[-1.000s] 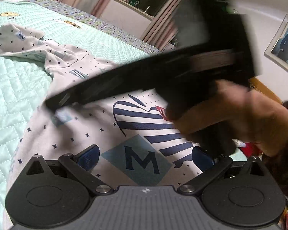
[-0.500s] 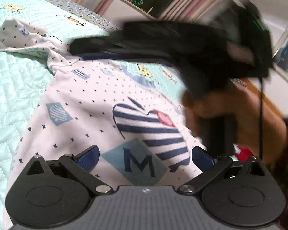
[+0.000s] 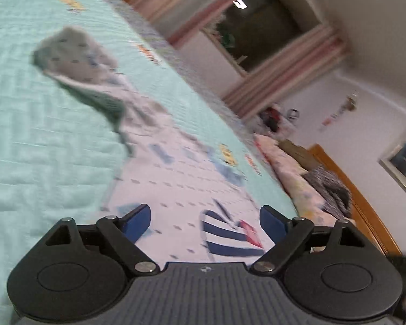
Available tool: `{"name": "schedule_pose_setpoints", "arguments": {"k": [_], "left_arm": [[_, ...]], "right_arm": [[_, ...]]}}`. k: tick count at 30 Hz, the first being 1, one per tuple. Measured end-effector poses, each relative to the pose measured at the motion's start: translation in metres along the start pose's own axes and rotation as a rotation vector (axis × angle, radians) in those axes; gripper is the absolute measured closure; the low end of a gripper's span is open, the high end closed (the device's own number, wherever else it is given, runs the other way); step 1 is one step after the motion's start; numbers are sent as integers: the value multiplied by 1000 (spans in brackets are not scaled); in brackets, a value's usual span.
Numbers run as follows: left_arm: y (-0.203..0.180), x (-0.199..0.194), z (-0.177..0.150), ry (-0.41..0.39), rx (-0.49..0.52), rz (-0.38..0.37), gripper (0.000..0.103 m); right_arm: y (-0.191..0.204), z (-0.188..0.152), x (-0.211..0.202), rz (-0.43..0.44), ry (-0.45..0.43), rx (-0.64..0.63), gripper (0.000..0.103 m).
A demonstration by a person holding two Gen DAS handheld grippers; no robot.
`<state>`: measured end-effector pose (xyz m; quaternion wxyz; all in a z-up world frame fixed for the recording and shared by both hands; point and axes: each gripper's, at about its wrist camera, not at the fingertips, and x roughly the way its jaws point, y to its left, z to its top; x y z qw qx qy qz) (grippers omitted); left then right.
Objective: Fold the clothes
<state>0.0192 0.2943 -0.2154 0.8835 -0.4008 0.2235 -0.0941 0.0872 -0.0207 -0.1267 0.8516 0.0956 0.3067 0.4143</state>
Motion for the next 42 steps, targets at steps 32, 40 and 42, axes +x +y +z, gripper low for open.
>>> {"name": "schedule_pose_setpoints", "arguments": {"k": [32, 40, 42], "left_arm": [[20, -4, 37, 319, -39, -207, 14], [65, 0, 57, 403, -93, -70, 93], [58, 2, 61, 412, -35, -44, 94]], "right_arm": [[56, -47, 28, 205, 125, 9, 48], [114, -50, 61, 186, 231, -280, 49], [125, -49, 72, 171, 230, -329, 50]]}}
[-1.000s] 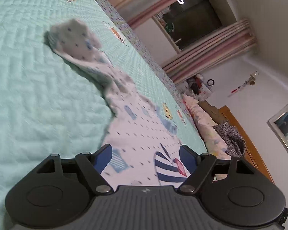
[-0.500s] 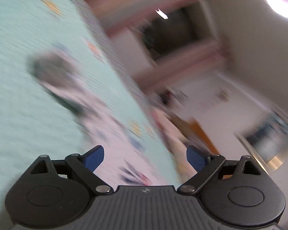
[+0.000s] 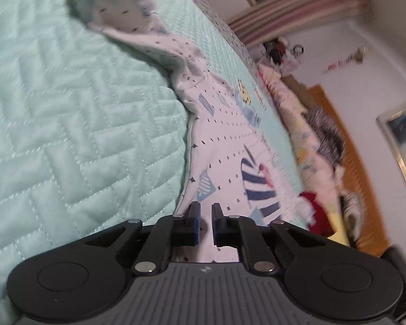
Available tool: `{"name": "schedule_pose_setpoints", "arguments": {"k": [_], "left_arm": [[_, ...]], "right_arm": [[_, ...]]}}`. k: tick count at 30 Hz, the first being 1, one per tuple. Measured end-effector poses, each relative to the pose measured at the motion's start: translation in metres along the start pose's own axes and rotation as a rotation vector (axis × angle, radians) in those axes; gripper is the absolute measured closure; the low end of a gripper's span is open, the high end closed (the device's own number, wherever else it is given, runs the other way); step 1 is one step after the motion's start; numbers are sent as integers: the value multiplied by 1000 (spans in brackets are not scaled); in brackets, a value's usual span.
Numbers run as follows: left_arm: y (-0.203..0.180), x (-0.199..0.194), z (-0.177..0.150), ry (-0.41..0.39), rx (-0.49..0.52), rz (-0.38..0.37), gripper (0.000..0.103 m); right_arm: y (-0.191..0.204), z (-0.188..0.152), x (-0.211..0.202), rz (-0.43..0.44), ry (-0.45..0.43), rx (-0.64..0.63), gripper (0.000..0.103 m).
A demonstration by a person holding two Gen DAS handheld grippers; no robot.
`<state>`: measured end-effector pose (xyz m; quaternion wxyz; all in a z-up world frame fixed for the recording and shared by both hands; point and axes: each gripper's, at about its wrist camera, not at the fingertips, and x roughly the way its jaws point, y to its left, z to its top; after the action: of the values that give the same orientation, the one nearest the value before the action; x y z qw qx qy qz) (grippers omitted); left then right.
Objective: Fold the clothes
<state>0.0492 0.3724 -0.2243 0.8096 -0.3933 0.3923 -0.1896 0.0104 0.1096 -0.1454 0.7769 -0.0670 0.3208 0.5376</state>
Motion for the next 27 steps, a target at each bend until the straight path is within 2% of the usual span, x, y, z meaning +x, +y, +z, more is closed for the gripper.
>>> {"name": "schedule_pose_setpoints", "arguments": {"k": [2, 4, 5, 8, 10, 12, 16, 19, 22, 25, 27], "left_arm": [[1, 2, 5, 6, 4, 22, 101], [0, 3, 5, 10, 14, 32, 101], [-1, 3, 5, 10, 25, 39, 100], [-4, 5, 2, 9, 44, 52, 100], [-2, 6, 0, 6, 42, 52, 100], [-3, 5, -1, 4, 46, 55, 100], [-3, 5, -1, 3, 45, 55, 101], [-3, 5, -1, 4, 48, 55, 101], [-2, 6, -1, 5, 46, 50, 101], [0, 6, 0, 8, 35, 44, 101], [-1, 5, -1, 7, 40, 49, 101]], "right_arm": [[6, 1, 11, -25, 23, -43, 50], [13, -1, 23, -38, 68, -91, 50], [17, -7, 29, -26, 118, -117, 50], [37, -22, 19, -10, 139, -230, 50], [39, -21, 9, 21, 154, -226, 50], [39, -17, -1, 10, 144, -222, 50], [37, 2, -5, 13, 48, -173, 50], [48, -5, 27, -43, 125, -279, 50], [66, -18, 37, -67, 114, -388, 53], [65, -16, 22, -43, 143, -378, 54], [63, -15, 7, -26, 132, -345, 53]]}}
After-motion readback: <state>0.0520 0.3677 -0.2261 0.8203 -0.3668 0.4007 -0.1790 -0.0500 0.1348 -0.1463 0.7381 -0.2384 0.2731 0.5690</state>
